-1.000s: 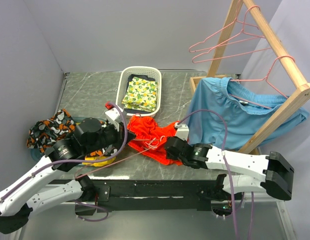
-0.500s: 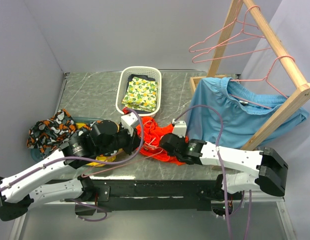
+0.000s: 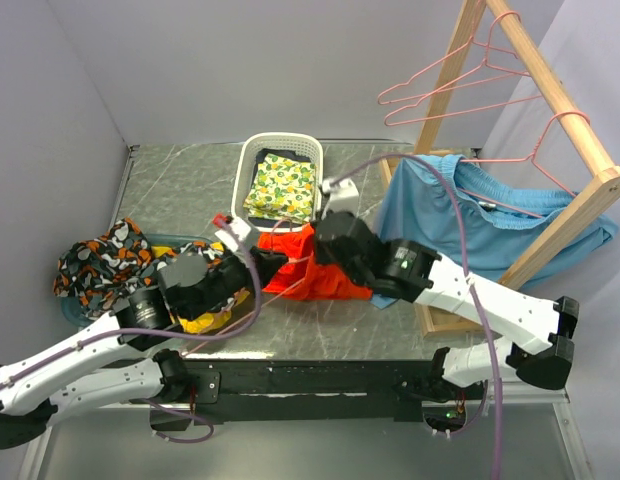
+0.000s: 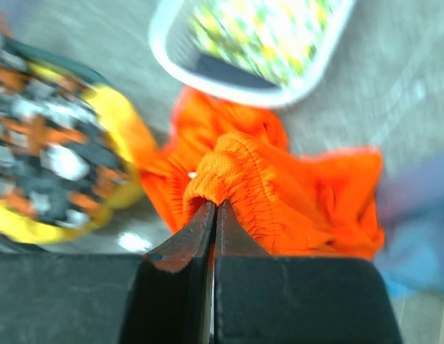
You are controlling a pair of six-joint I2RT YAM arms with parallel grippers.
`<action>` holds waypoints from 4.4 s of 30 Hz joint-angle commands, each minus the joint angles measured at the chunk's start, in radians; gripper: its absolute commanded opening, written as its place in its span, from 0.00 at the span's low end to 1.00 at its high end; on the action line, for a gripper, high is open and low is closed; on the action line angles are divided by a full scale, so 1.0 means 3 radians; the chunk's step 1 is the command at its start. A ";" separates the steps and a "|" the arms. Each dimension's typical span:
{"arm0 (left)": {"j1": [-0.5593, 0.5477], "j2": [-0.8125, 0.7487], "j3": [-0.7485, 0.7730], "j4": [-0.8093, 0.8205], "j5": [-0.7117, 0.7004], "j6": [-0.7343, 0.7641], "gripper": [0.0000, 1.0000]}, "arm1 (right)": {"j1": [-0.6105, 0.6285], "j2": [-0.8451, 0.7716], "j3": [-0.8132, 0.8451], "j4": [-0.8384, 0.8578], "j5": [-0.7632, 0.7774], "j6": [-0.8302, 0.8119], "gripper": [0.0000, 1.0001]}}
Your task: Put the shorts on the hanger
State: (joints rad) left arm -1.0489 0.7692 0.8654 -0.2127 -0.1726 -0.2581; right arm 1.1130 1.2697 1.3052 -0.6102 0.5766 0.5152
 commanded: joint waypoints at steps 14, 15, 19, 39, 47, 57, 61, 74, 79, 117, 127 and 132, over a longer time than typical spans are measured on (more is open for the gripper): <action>-0.0093 -0.0340 0.0173 0.1252 -0.0923 0.0610 0.01 | 0.0125 0.1213 0.3012 -0.0528 0.0465 -0.1472 0.00; -0.0098 -0.0360 0.0183 0.1195 -0.0933 0.0620 0.01 | 0.0115 0.1188 0.2987 -0.0497 0.0527 -0.1462 0.00; -0.0103 -0.0421 0.0255 0.0735 -0.1040 0.0589 0.01 | 0.0008 0.0984 0.2696 -0.0334 0.0538 -0.1421 0.00; -0.0109 -0.0360 -0.0343 0.2282 -0.1096 0.0768 0.01 | 0.0043 0.1372 0.2931 -0.0416 -0.1405 -0.1850 0.04; -0.0109 -0.0417 -0.0931 0.3464 -0.1465 0.0753 0.01 | 0.0048 0.0907 0.2175 0.0105 -0.0799 -0.1442 0.53; -0.0114 -0.0064 -0.0998 0.4211 -0.1567 0.0957 0.01 | 0.0054 -0.0238 0.0652 0.0735 0.0087 -0.0501 0.73; -0.0119 -0.0028 -0.0962 0.4319 -0.1557 0.0993 0.01 | 0.0059 -0.0387 -0.0024 0.0908 0.0154 -0.0087 0.64; -0.0139 0.0156 -0.0727 0.4452 -0.1628 0.1203 0.01 | 0.0079 0.0364 -0.0510 0.1660 -0.0102 0.0548 0.61; -0.0144 0.0197 -0.0676 0.4498 -0.1659 0.1218 0.01 | 0.0079 0.0574 -0.0552 0.1788 0.0016 0.0772 0.62; 0.0551 0.1491 -0.0231 0.5838 -0.1664 0.1055 0.01 | 0.0958 0.0093 -0.0347 0.0556 -0.0014 0.1146 0.00; 0.0735 0.1787 -0.0190 0.5842 -0.1547 0.0692 0.01 | 0.0969 -0.0126 -0.0132 0.0413 -0.0183 0.1085 0.00; 0.0740 0.1716 -0.0343 0.5670 -0.1389 0.0416 0.01 | 0.0749 -0.0152 -0.0010 0.0352 -0.0285 0.0983 0.00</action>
State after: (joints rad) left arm -0.8387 1.3220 0.7532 1.2369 -0.6571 -0.0460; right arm 1.3773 1.2594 1.2312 -0.5014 0.5480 0.8402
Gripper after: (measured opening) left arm 0.059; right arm 0.021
